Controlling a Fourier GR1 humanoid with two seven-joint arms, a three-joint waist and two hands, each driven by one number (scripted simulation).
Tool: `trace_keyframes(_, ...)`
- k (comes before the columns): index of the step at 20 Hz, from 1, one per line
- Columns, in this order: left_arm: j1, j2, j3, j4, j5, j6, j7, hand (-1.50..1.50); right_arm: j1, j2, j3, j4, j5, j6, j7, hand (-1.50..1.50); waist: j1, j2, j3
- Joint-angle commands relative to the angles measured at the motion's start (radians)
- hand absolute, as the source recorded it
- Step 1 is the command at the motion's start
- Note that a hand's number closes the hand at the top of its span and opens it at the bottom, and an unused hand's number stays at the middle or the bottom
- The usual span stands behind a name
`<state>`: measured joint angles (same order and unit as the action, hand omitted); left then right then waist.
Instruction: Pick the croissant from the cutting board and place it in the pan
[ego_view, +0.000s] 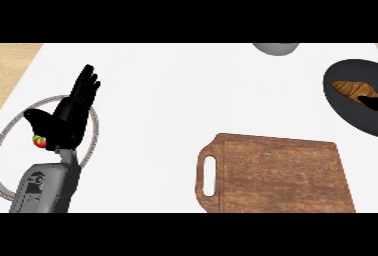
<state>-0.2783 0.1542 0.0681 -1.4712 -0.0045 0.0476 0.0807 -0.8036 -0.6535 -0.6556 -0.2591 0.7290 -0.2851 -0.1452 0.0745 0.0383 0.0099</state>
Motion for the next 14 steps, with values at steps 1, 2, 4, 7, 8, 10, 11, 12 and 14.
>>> trace_keyframes(1, -0.018, 0.01, 0.011, 0.042, -0.011, 0.004, -0.018, 0.0, -0.015, -0.022, -0.031, 0.049, -0.036, 0.079, -0.055, -1.5, -0.002, 0.003, -0.001)
trace_keyframes(2, -0.012, -0.009, -0.005, 0.009, -0.017, 0.019, -0.005, 0.0, 0.005, -0.025, -0.036, 0.055, -0.04, 0.078, -0.082, -1.5, 0.004, 0.002, 0.0)
trace_keyframes(4, -0.024, 0.011, 0.011, 0.048, 0.0, -0.014, -0.043, 0.0, 0.014, 0.007, -0.057, 0.043, -0.062, 0.028, -0.142, -1.5, -0.004, 0.004, -0.001)
trace_keyframes(7, 0.0, 0.012, 0.012, 0.024, 0.007, -0.016, -0.018, 0.0, 0.035, 0.012, -0.119, 0.021, -0.125, -0.015, -0.24, -1.5, -0.008, -0.004, 0.0)
trace_keyframes(8, -0.017, 0.007, 0.017, 0.023, 0.008, -0.002, 0.008, 0.0, 0.017, 0.017, -0.147, 0.007, -0.157, -0.024, -0.258, -1.5, -0.017, -0.01, -0.001)
trace_keyframes(10, 0.04, 0.017, 0.029, 0.025, 0.012, -0.018, -0.057, 0.0, 0.046, 0.021, -0.215, -0.003, -0.226, -0.042, -0.316, -1.5, -0.022, -0.013, -0.002)
trace_keyframes(11, 0.057, 0.015, 0.02, -0.008, 0.013, -0.018, -0.024, 0.0, 0.043, -0.008, -0.227, 0.001, -0.246, 0.014, -0.324, -1.5, -0.028, -0.022, -0.003)
trace_keyframes(12, 0.023, 0.039, 0.037, 0.022, 0.014, -0.026, -0.016, 0.0, 0.025, -0.028, -0.245, 0.005, -0.27, 0.066, -0.329, -1.5, -0.033, -0.019, -0.003)
trace_keyframes(14, -0.015, 0.027, 0.045, 0.043, 0.012, -0.003, -0.008, 0.0, 0.08, 0.013, -0.256, 0.02, -0.301, 0.115, -0.401, -1.5, -0.053, -0.025, -0.006)
